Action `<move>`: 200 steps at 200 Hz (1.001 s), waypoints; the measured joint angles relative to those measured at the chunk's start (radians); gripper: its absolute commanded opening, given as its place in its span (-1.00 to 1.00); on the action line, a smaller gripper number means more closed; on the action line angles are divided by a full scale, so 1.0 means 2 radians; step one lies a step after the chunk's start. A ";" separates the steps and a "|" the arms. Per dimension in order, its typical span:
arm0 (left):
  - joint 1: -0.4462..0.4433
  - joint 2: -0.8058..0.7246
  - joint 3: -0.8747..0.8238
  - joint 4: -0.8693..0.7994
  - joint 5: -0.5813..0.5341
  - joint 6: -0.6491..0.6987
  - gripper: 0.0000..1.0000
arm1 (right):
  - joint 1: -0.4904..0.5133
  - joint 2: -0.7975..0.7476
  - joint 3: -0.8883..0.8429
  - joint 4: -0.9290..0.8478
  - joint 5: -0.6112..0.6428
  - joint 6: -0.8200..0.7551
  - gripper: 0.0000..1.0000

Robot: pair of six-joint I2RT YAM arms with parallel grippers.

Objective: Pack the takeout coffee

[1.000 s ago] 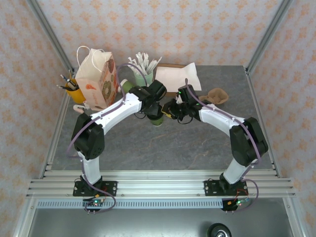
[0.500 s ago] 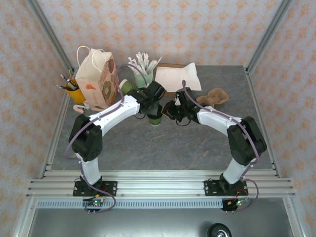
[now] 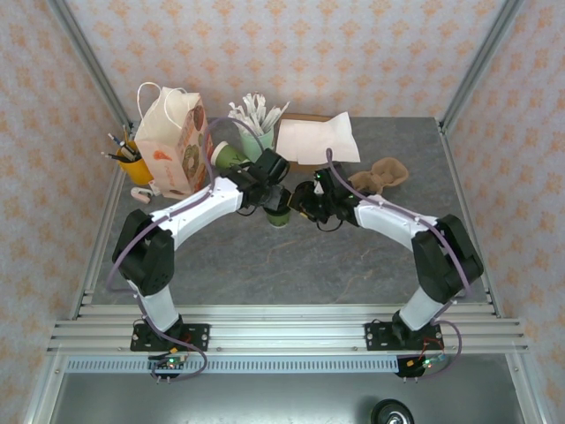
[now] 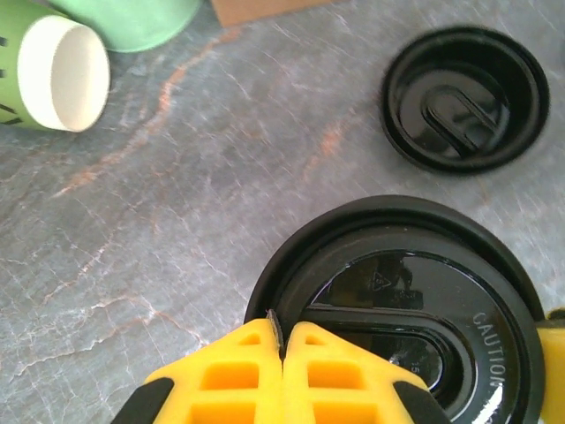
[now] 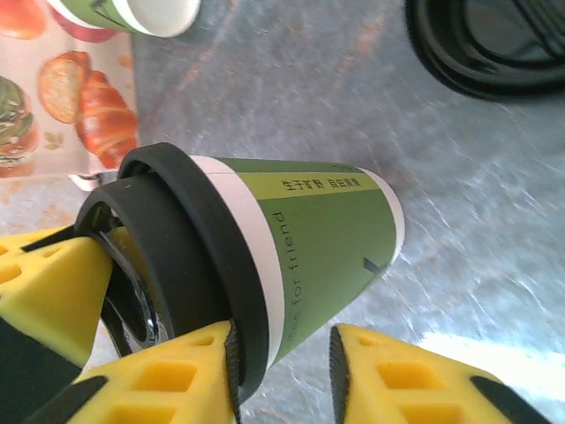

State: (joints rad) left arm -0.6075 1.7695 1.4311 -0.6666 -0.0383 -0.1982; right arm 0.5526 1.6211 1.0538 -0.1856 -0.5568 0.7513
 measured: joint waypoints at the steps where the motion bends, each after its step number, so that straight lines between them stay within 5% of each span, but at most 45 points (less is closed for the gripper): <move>1: 0.000 0.000 0.000 -0.001 0.001 0.001 -1.00 | 0.000 -0.001 0.001 -0.002 0.000 0.000 -0.24; 70: 0.010 -0.002 0.024 -0.067 0.031 0.100 -1.00 | -0.053 -0.047 0.026 -0.020 -0.069 -0.008 -0.35; 200: 0.011 0.005 0.044 -0.097 0.055 0.113 -1.00 | -0.047 0.039 0.018 -0.009 -0.169 -0.041 -0.33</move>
State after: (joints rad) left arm -0.5861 1.7802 1.5185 -0.8600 0.0711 0.0277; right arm 0.4595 1.6981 1.0893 -0.2039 -0.8948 0.6685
